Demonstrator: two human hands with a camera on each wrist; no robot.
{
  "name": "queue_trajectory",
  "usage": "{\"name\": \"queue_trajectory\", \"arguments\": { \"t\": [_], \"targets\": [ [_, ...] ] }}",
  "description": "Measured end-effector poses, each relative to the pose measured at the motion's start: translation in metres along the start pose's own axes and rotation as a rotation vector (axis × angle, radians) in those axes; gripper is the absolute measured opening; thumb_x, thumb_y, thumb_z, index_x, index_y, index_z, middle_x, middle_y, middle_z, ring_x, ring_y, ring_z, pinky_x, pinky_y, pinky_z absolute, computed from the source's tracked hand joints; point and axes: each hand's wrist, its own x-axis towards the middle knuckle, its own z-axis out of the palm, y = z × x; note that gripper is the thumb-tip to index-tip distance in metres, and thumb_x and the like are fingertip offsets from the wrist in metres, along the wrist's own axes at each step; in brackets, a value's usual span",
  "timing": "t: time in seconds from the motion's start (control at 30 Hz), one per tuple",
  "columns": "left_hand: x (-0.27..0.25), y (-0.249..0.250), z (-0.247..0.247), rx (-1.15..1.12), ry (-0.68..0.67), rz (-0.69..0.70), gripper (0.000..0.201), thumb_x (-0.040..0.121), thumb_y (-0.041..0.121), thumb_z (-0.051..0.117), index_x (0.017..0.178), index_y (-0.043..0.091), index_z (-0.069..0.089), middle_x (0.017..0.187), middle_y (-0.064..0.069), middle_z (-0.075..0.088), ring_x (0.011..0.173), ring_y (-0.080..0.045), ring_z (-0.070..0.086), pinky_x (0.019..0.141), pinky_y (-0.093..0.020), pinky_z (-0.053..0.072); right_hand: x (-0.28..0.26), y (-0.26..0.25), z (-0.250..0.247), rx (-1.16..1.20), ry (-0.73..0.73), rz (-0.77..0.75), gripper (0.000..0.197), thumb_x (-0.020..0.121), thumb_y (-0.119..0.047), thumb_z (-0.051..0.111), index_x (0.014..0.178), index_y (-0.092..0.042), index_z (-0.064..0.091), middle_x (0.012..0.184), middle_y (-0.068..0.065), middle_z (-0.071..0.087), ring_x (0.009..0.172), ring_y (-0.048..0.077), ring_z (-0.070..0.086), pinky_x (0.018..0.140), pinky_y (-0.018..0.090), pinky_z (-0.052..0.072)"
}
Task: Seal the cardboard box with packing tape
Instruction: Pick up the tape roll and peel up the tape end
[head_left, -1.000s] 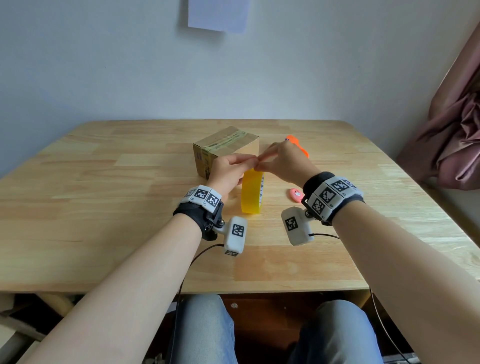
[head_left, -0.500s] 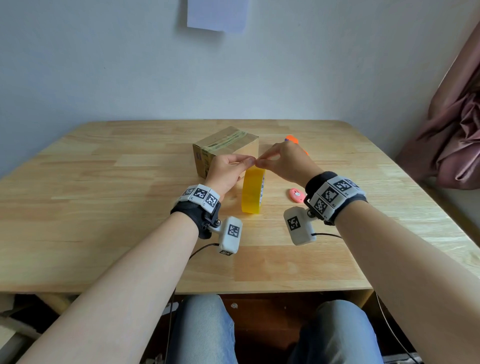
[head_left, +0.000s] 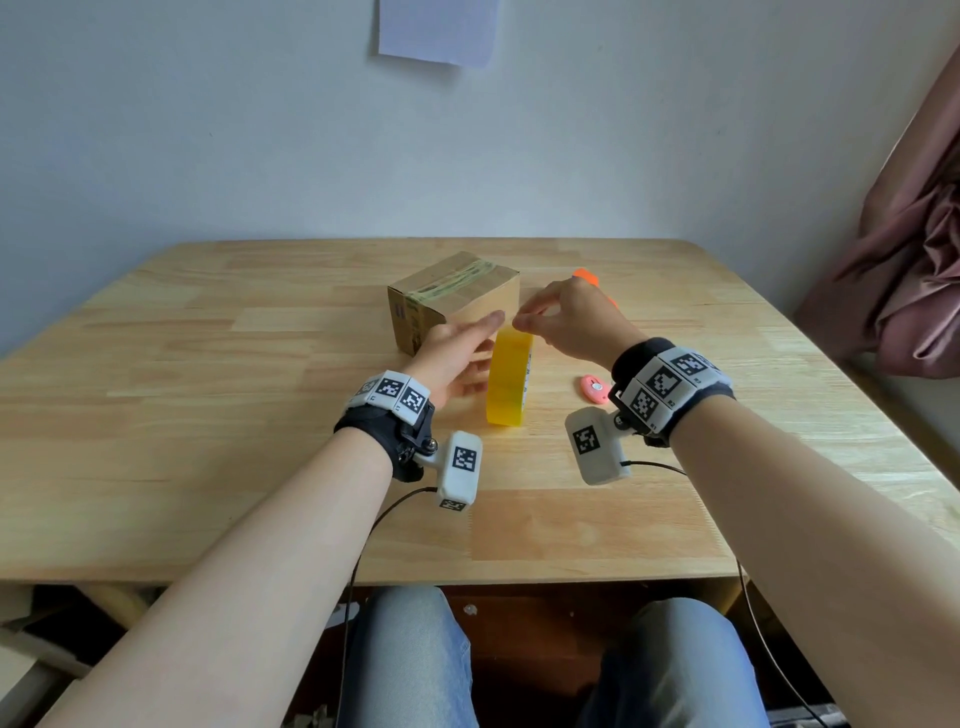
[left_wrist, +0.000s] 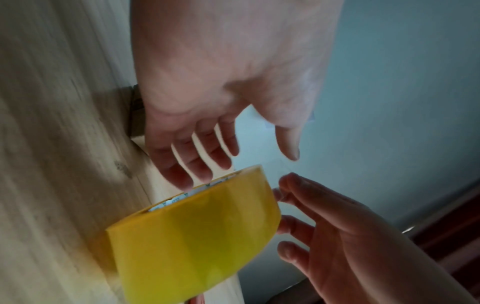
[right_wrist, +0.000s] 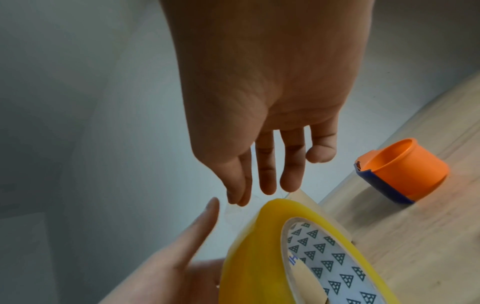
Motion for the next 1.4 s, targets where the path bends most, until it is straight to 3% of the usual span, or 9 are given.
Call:
{"name": "queue_trajectory", "arguments": {
  "t": [0.23,0.47,0.67,0.8,0.9,1.0,1.07,1.17,1.4],
  "targets": [
    [-0.001,-0.006,0.003,0.031,-0.100,-0.081,0.032,0.090,0.023,0.080,0.115,0.005,0.073,0.088,-0.004,0.081,0.083,-0.021,0.077,0.071,-0.032,0.061,0.007,-0.002,0.006,0.024,0.022,0.116,0.019,0.093,-0.030,0.072,0.101,-0.014,0.079,0.098,-0.006,0.070,0.087,0.011,0.062,0.058,0.015,0.039],
    [-0.005,-0.007,-0.002,0.081,-0.144,-0.155,0.033,0.086,0.028,0.084,0.113,0.011,0.074,0.118,-0.013,0.078,0.110,-0.029,0.073,0.092,-0.040,0.059,0.008,0.001,0.016,0.252,-0.015,0.347,0.021,0.084,-0.031,0.081,0.089,-0.014,0.070,0.081,0.004,0.061,0.074,0.017,0.056,0.059,0.027,0.046],
    [-0.003,-0.009,-0.002,0.174,-0.152,-0.130,0.025,0.086,0.037,0.083,0.103,0.020,0.075,0.103,0.000,0.077,0.092,-0.018,0.067,0.072,-0.031,0.044,-0.001,0.011,0.008,0.332,-0.336,0.643,0.054,0.081,-0.064,0.069,0.103,-0.015,0.074,0.093,0.001,0.081,0.079,0.020,0.066,0.072,0.031,0.048],
    [-0.002,0.003,0.002,0.396,-0.068,0.054,0.057,0.082,0.066,0.074,0.104,0.013,0.076,0.104,-0.008,0.081,0.077,-0.018,0.078,0.063,-0.029,0.047,0.006,0.021,0.008,0.452,-0.228,0.594,0.052,0.071,-0.056,0.078,0.104,-0.015,0.076,0.096,0.000,0.077,0.082,0.020,0.064,0.075,0.035,0.044],
    [0.007,0.023,0.000,0.272,0.174,0.182,0.036,0.096,0.051,0.064,0.094,0.018,0.078,0.083,0.003,0.078,0.055,-0.011,0.065,0.042,-0.021,0.035,0.017,0.024,-0.004,0.430,-0.112,0.519,0.044,0.071,-0.048,0.084,0.097,-0.014,0.073,0.090,0.001,0.074,0.073,0.017,0.061,0.062,0.030,0.040],
    [0.029,0.035,-0.009,0.222,0.505,0.393,0.013,0.089,0.029,0.070,0.079,0.024,0.075,0.069,0.011,0.068,0.059,-0.004,0.061,0.061,-0.026,0.050,0.029,0.025,-0.013,0.307,-0.019,0.455,0.039,0.074,-0.044,0.085,0.087,-0.011,0.069,0.079,0.004,0.068,0.066,0.016,0.056,0.056,0.027,0.037],
    [0.043,0.037,-0.013,0.276,0.625,0.424,0.009,0.086,0.026,0.070,0.092,0.028,0.075,0.097,0.008,0.073,0.095,-0.012,0.067,0.086,-0.031,0.055,0.039,0.029,-0.010,0.224,0.002,0.435,0.040,0.072,-0.046,0.086,0.078,-0.011,0.067,0.073,0.005,0.064,0.060,0.016,0.054,0.053,0.025,0.037],
    [0.060,0.033,-0.020,0.413,0.684,0.331,0.030,0.087,0.024,0.065,0.115,0.033,0.072,0.143,0.003,0.053,0.131,-0.028,0.044,0.107,-0.039,0.045,0.048,0.036,0.003,0.139,0.000,0.414,0.044,0.068,-0.049,0.089,0.078,-0.012,0.067,0.072,0.004,0.060,0.065,0.018,0.056,0.057,0.026,0.042],
    [0.085,0.022,-0.041,0.322,0.598,0.143,0.062,0.072,0.028,0.071,0.131,0.044,0.062,0.150,0.002,0.043,0.134,-0.030,0.048,0.106,-0.044,0.050,0.058,0.052,0.027,-0.019,-0.069,0.334,0.047,0.073,-0.037,0.089,0.101,-0.003,0.074,0.085,0.008,0.066,0.075,0.019,0.060,0.065,0.033,0.051]
  ]
}}
